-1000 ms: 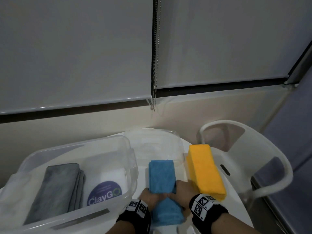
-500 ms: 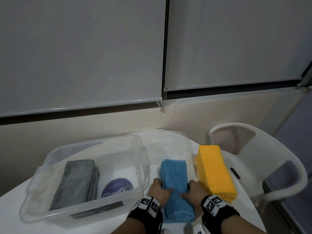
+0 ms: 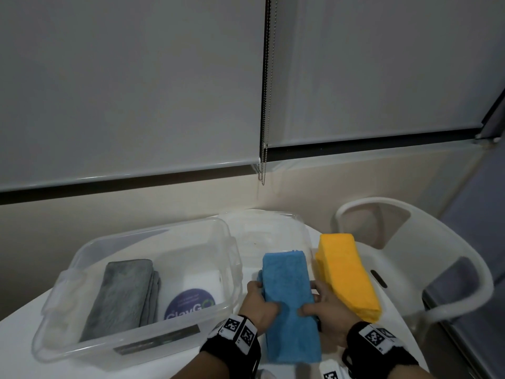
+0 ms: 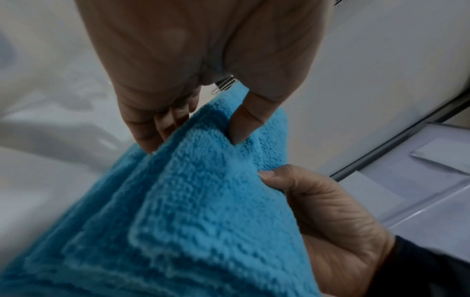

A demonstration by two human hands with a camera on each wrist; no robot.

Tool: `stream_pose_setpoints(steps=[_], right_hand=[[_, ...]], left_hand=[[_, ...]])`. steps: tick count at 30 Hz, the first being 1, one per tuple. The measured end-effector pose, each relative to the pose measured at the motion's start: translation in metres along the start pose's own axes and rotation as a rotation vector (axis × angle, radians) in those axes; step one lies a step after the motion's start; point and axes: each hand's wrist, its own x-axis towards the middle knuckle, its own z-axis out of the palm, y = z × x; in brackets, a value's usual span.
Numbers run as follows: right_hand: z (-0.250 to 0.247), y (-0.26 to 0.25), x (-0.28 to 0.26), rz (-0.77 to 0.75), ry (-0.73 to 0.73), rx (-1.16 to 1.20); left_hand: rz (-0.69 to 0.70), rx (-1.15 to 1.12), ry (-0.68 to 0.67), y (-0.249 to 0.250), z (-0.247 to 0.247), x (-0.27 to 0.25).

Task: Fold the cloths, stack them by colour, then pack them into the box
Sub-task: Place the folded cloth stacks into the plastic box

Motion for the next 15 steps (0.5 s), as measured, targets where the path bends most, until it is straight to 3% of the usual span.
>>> stream_pose_setpoints(steps=[5,8,12,15], right_hand=[[-0.014,-0.013,-0.020,-0.108,-0.178,0.214],[-0.019,-0.033,-0.039,-0.207,-0.236,0.211],[-0.015,-0.070,-0.055,-0.299,-0.312,0.165],[0.010,-0.106,-0.063,-0.366,-0.342,-0.080]], left_hand=[[0.051,-0.137,-0.134,0.022,0.007,-0.020],[0.146,-0.246,-0.217,0.039,0.009,-0.039],[0.366,-0.304,-0.172,0.065,-0.008,-0.064],[0.473,-0.327,-0.108,0.086,-0.043,-0.078]])
